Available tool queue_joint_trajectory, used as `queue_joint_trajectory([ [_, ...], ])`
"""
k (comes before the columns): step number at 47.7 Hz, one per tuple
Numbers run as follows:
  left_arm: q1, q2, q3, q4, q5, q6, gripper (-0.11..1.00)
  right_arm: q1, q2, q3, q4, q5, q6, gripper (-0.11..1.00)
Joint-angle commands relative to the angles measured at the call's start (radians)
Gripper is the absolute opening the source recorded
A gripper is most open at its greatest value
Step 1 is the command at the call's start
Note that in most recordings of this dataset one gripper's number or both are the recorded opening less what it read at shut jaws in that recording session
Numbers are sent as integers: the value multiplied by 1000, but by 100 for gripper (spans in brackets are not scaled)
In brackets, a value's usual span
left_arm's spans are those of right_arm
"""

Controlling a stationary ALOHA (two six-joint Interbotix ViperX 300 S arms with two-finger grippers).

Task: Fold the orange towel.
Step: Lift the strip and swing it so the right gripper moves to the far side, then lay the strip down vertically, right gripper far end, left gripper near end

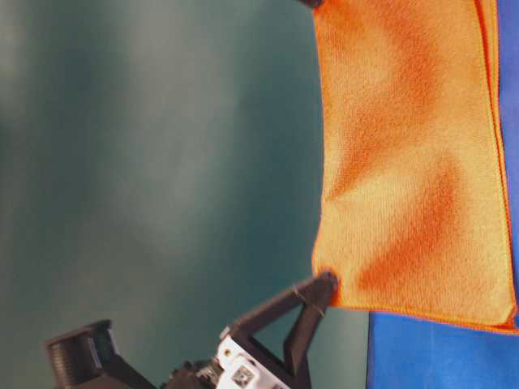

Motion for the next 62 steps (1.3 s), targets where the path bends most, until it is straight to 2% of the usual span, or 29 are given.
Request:
queue_joint_trajectory([
  [1,-38,15,-54,2,-40,3,2,-34,34,-46,-25,-43,-2,2],
  [12,-112,101,-169,3,-43,8,2,-109,181,-175,-98,-87,-2,2],
  [15,-135,123,-201,5,-43,32,2,-118,224,-221,-115,-89,-2,2],
  [22,-193,166,-267,5,-43,146,2,-129,324,-336,-158,-86,-2,2],
  [32,-222,204,-319,5,-41,163,2,-129,411,-449,-196,-77,-2,2],
  [45,-229,265,-387,5,-63,164,2,-141,405,-445,-204,-64,-3,2],
  [62,-239,434,-611,5,-64,181,2,-164,278,-330,-206,-48,-5,2],
])
